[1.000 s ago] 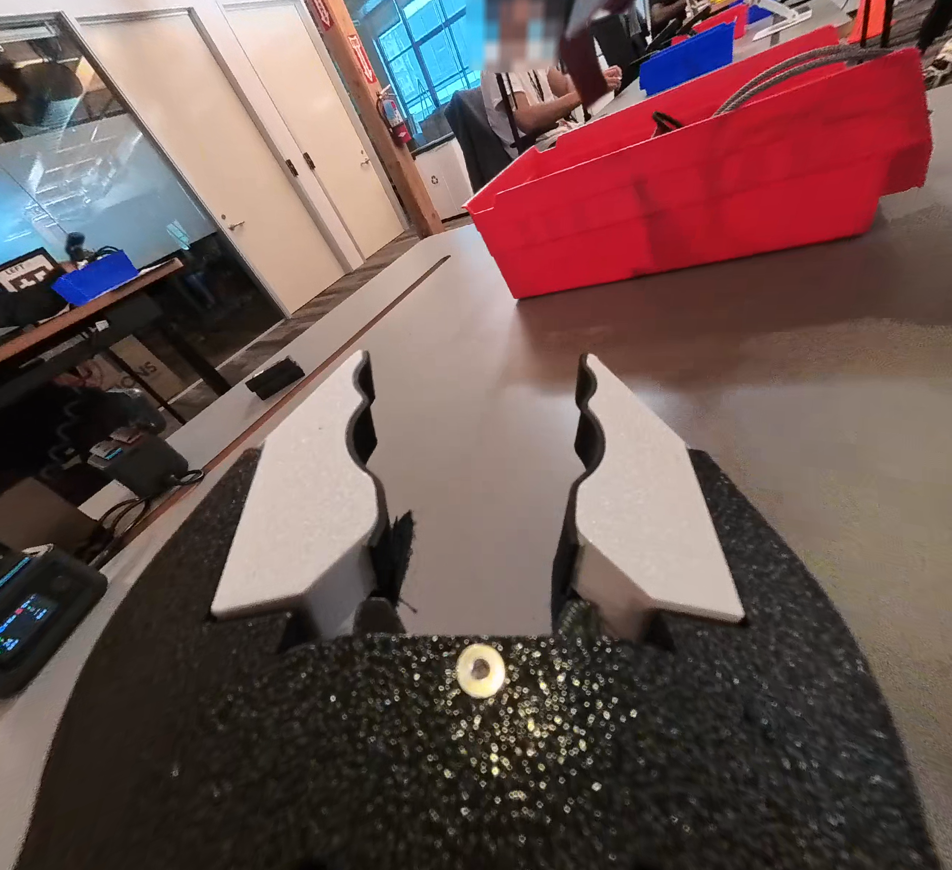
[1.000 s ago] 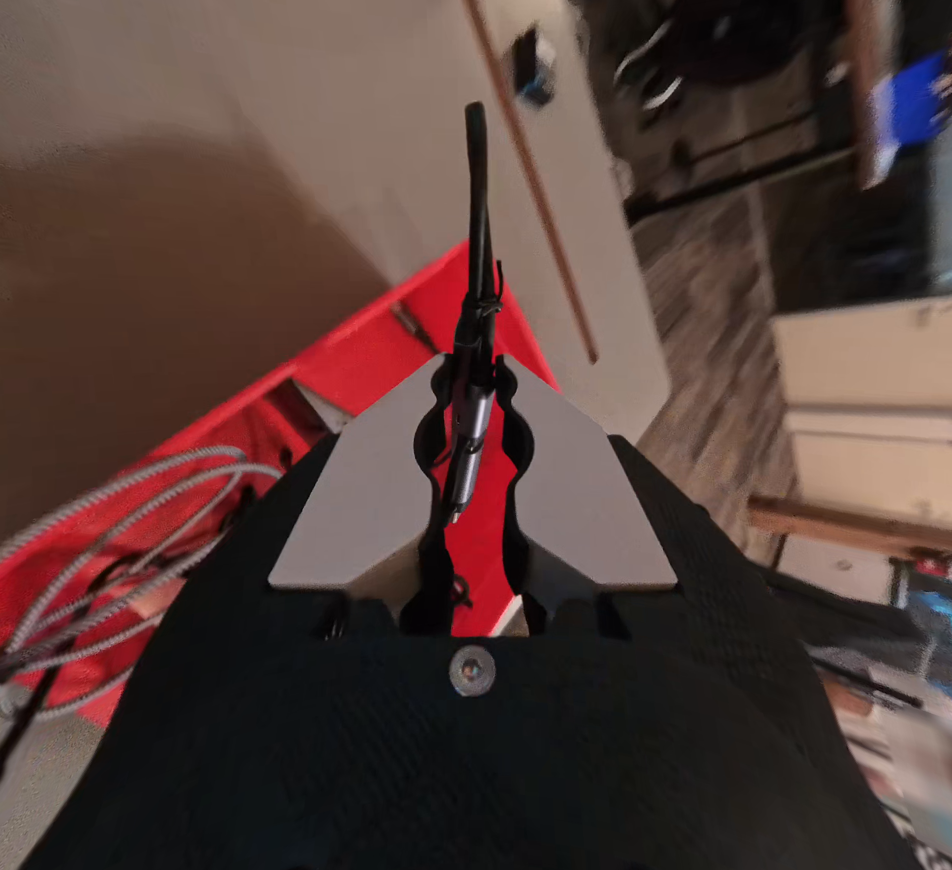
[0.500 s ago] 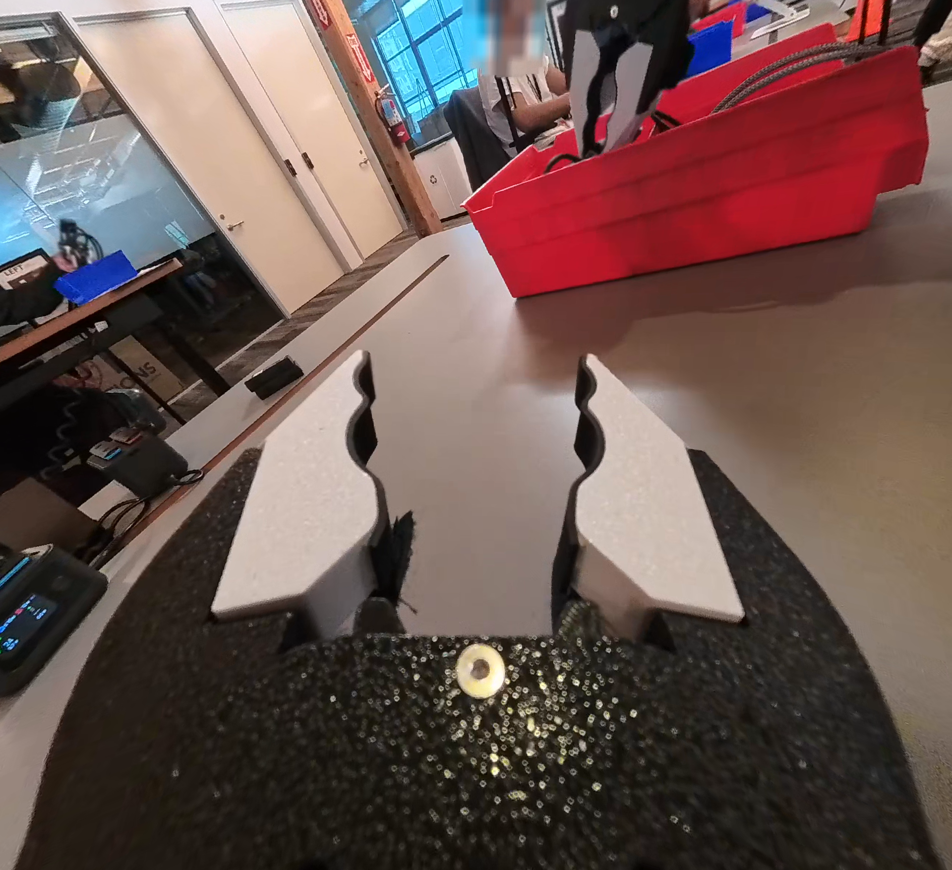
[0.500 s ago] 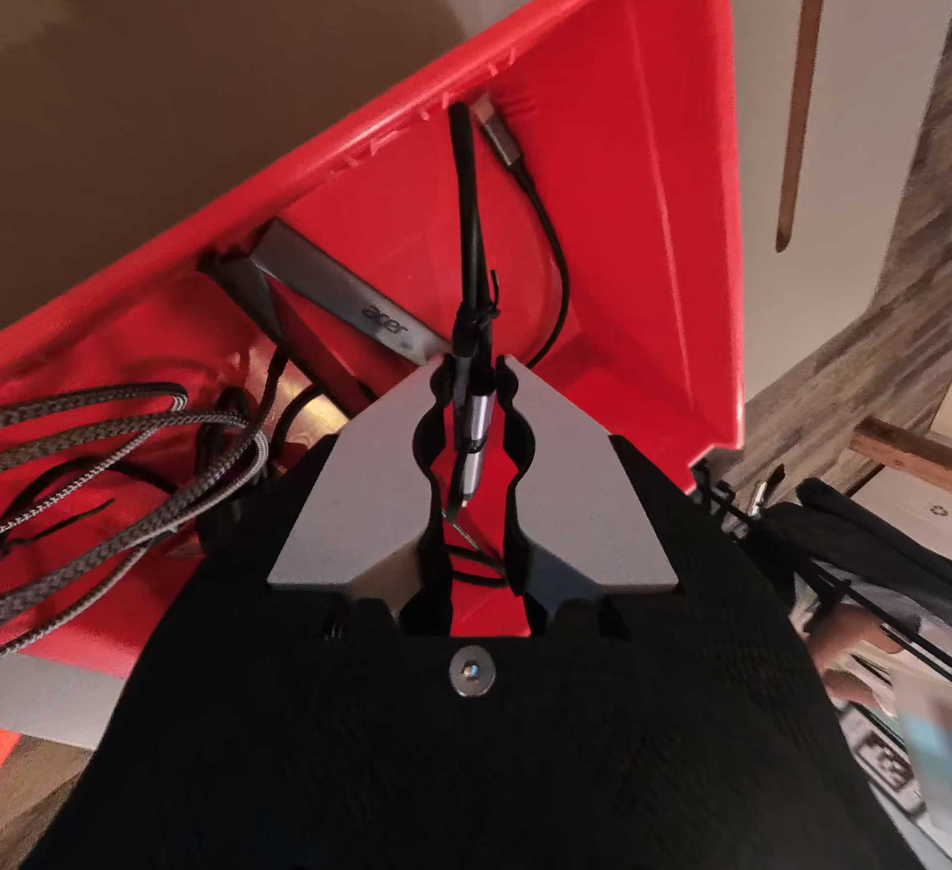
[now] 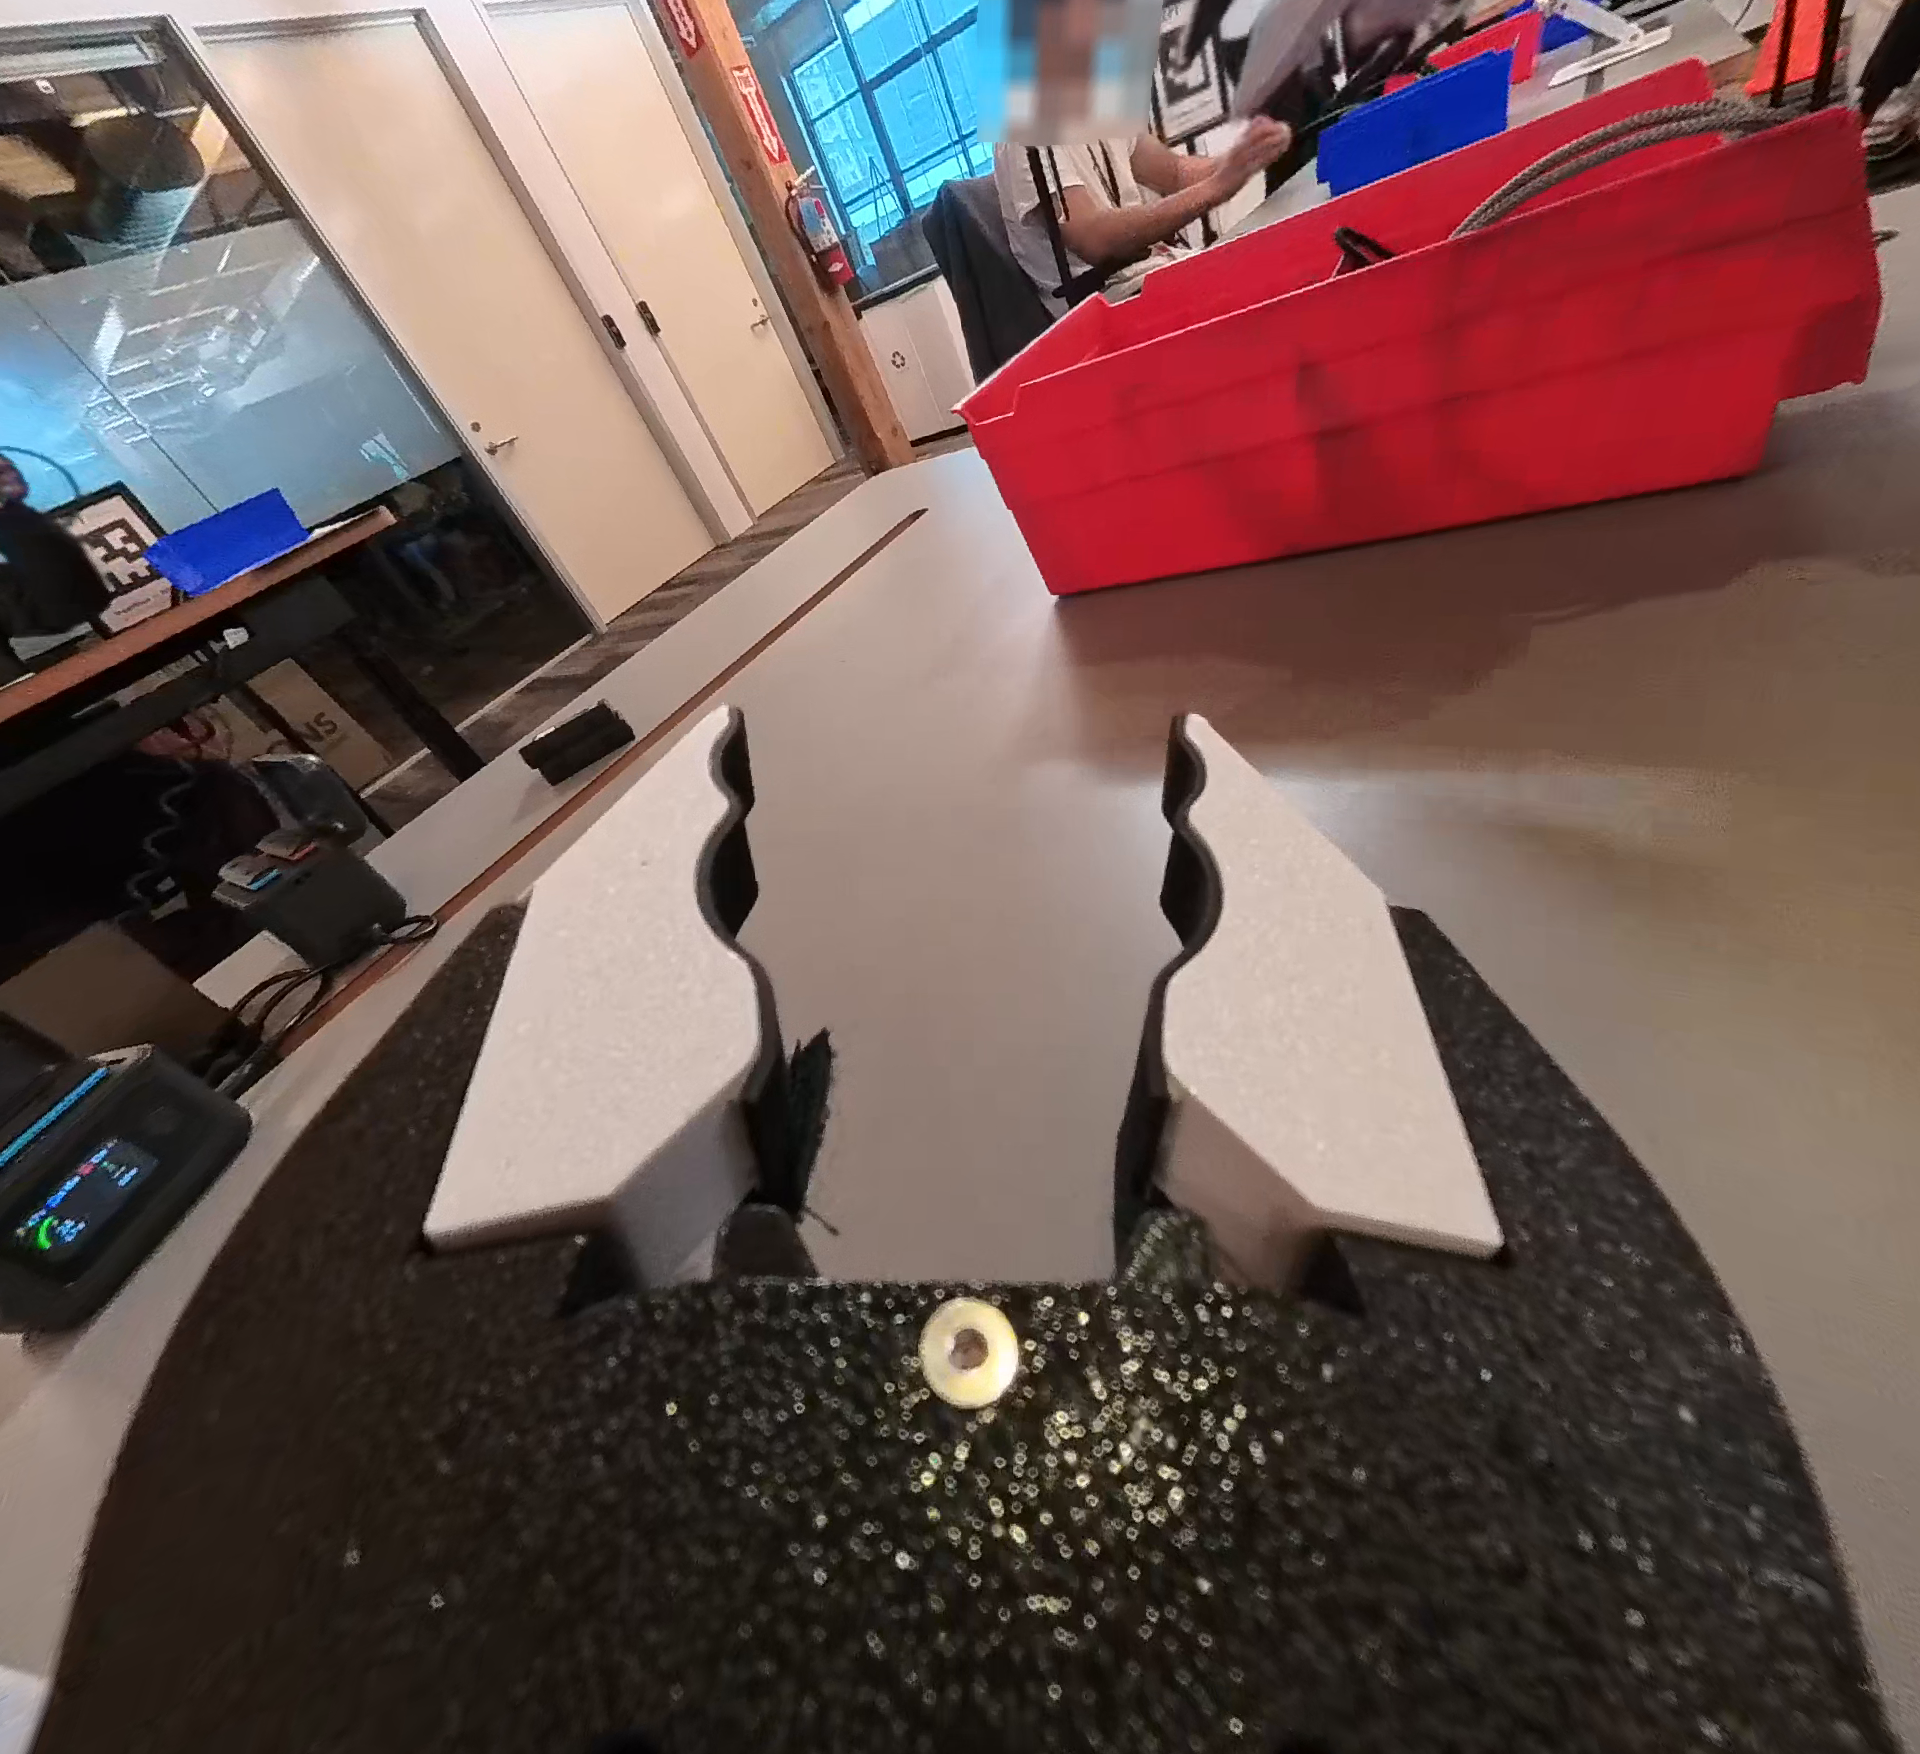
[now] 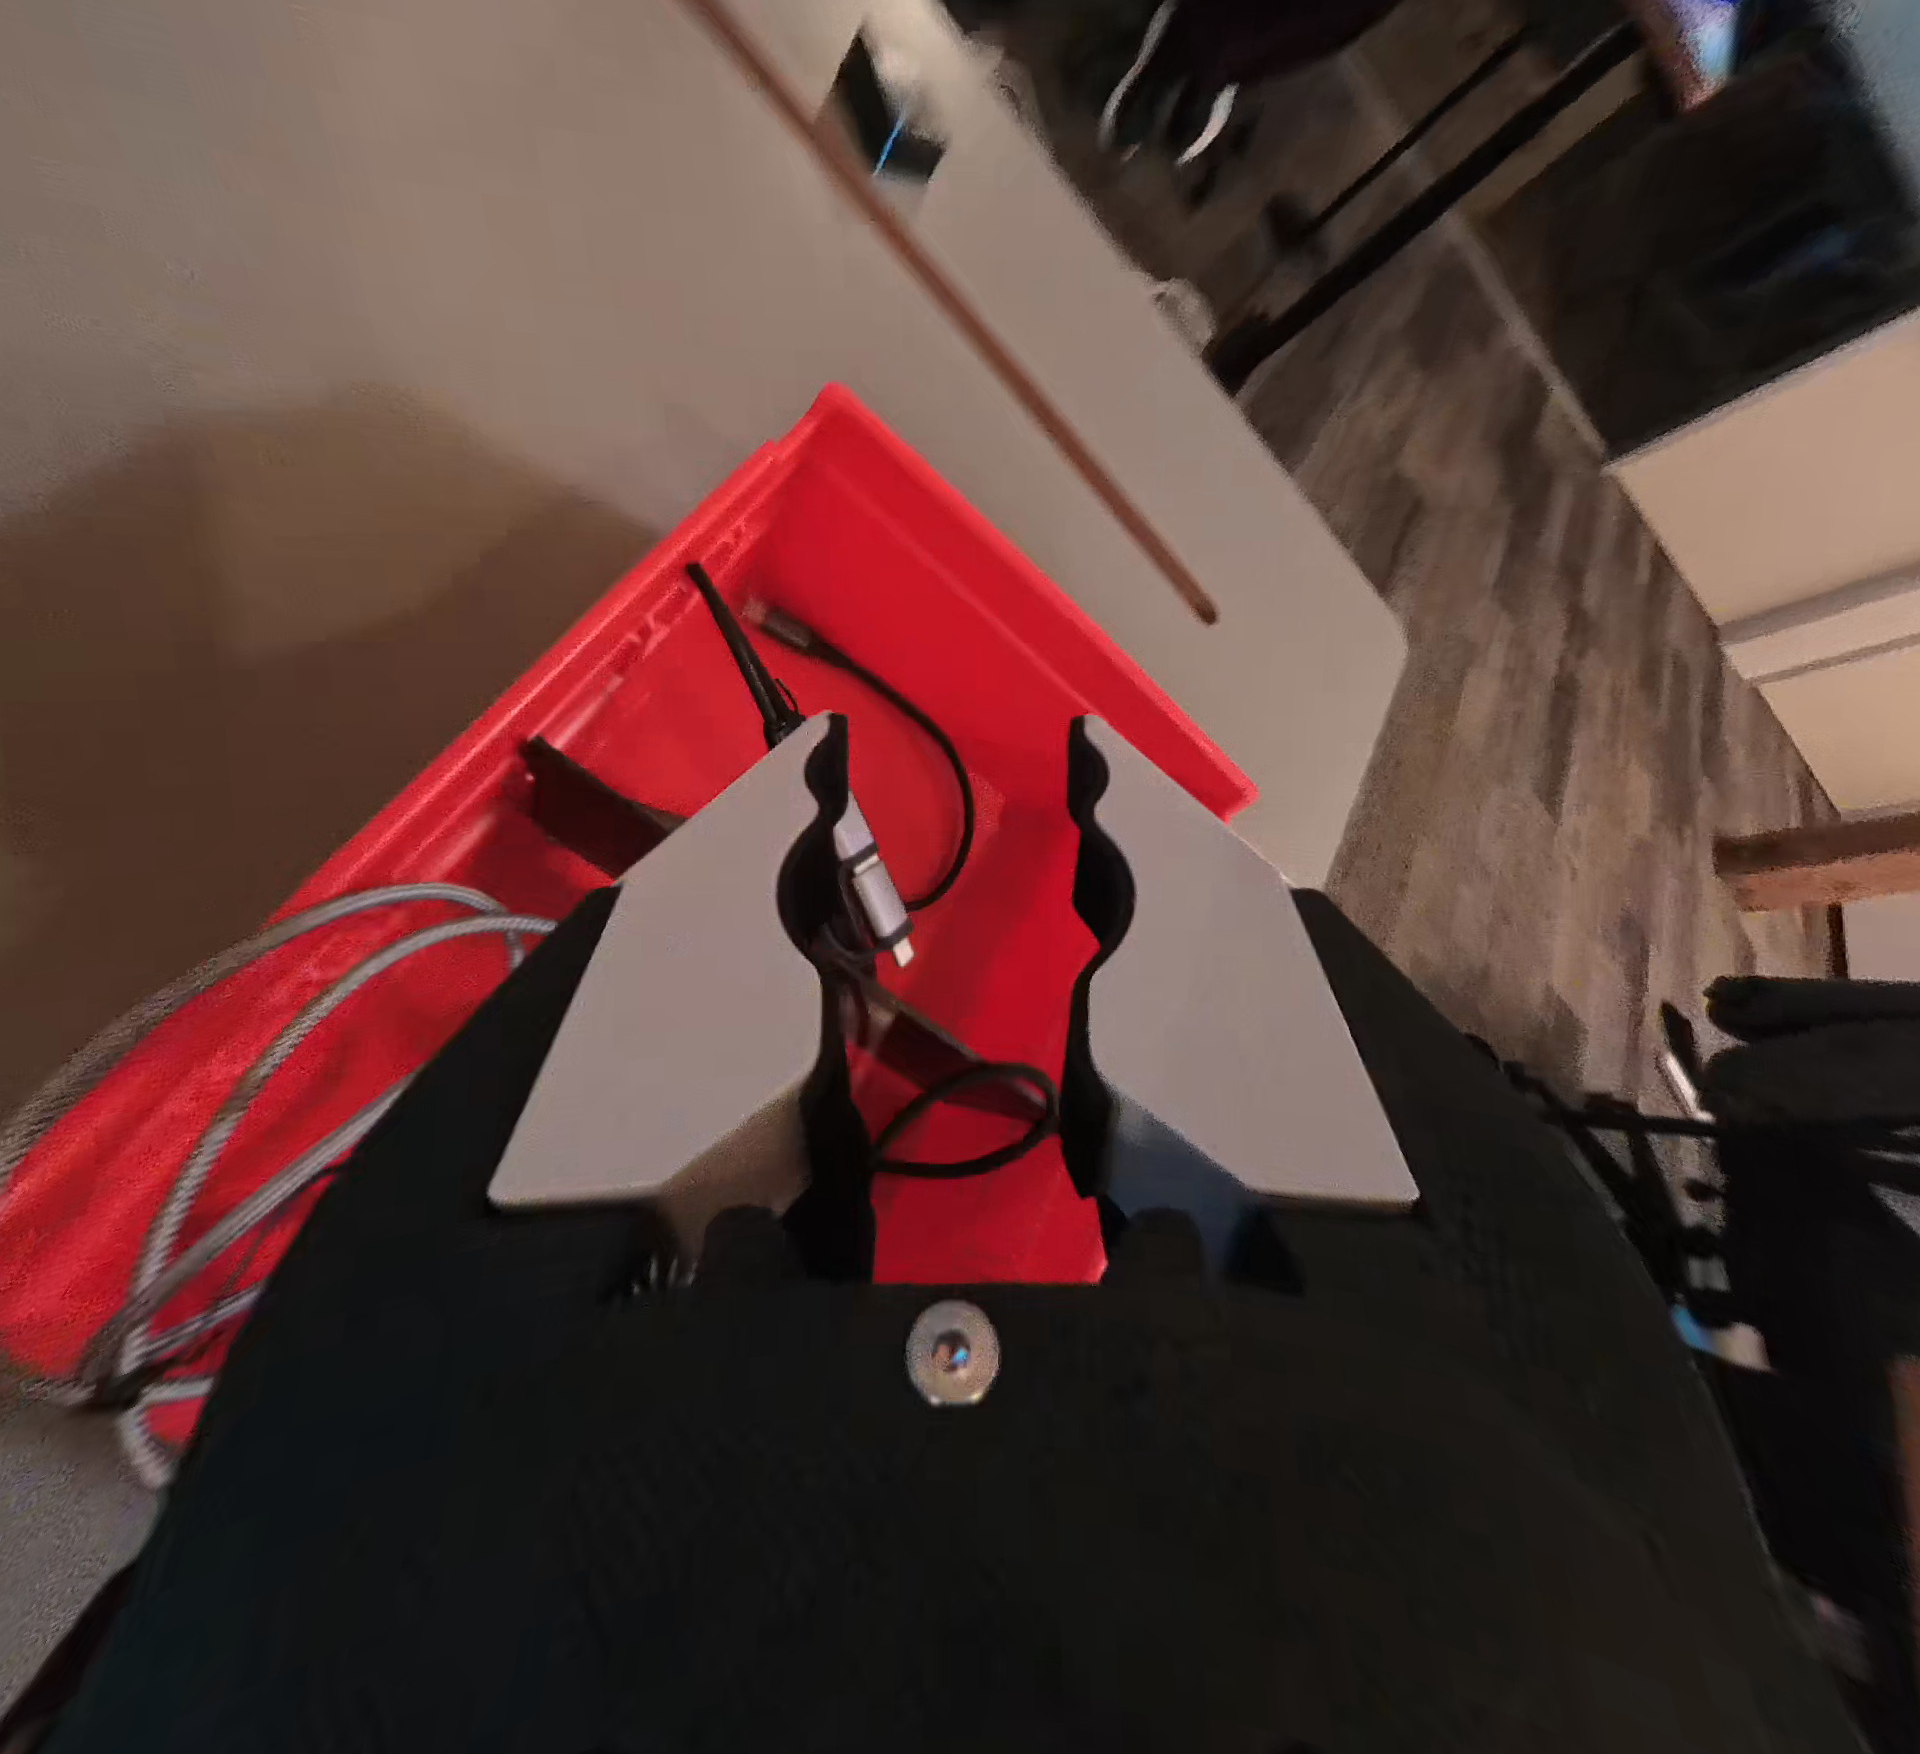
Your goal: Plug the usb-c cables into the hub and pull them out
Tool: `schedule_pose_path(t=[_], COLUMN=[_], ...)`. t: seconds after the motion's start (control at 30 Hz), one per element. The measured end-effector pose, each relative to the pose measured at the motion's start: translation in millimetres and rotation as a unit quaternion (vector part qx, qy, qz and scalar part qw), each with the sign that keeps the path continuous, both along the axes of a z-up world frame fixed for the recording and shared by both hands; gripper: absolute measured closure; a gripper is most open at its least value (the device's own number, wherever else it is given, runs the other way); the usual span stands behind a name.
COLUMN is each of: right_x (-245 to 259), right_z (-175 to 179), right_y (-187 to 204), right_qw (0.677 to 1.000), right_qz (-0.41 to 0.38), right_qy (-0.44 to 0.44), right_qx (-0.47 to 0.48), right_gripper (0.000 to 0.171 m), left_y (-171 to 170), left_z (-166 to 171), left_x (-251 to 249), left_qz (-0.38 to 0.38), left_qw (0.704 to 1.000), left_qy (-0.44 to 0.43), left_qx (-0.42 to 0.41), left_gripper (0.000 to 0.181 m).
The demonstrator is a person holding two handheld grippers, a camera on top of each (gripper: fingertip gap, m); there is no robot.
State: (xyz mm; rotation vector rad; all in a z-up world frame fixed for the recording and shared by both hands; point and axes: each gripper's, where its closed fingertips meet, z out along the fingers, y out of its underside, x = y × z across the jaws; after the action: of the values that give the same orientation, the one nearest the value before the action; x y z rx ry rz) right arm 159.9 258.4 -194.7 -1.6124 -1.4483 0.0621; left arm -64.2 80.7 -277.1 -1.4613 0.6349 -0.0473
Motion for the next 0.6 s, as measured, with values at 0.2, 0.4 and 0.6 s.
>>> schedule_pose_path(t=[0.2,0.4,0.6], right_x=[94,165,183], right_z=[32,-6,-44], right_y=[-21,-23,-8], right_qw=[0.983,0.970,0.961], right_qz=[-0.123,-0.213,-0.234], right_qy=[0.109,0.110,0.140], right_qx=[0.079,0.033,-0.052], right_gripper=[0.137,0.128,0.104], left_y=[-10,-45,-94], left_z=[7,36,100], left_x=[0,9,-14], left_qz=[0.028,0.059,0.156], left_qw=[0.999,0.996,0.977], left_qy=[-0.033,-0.068,-0.139], left_qx=[-0.021,-0.006,0.037], left_gripper=[0.098,0.093,0.079])
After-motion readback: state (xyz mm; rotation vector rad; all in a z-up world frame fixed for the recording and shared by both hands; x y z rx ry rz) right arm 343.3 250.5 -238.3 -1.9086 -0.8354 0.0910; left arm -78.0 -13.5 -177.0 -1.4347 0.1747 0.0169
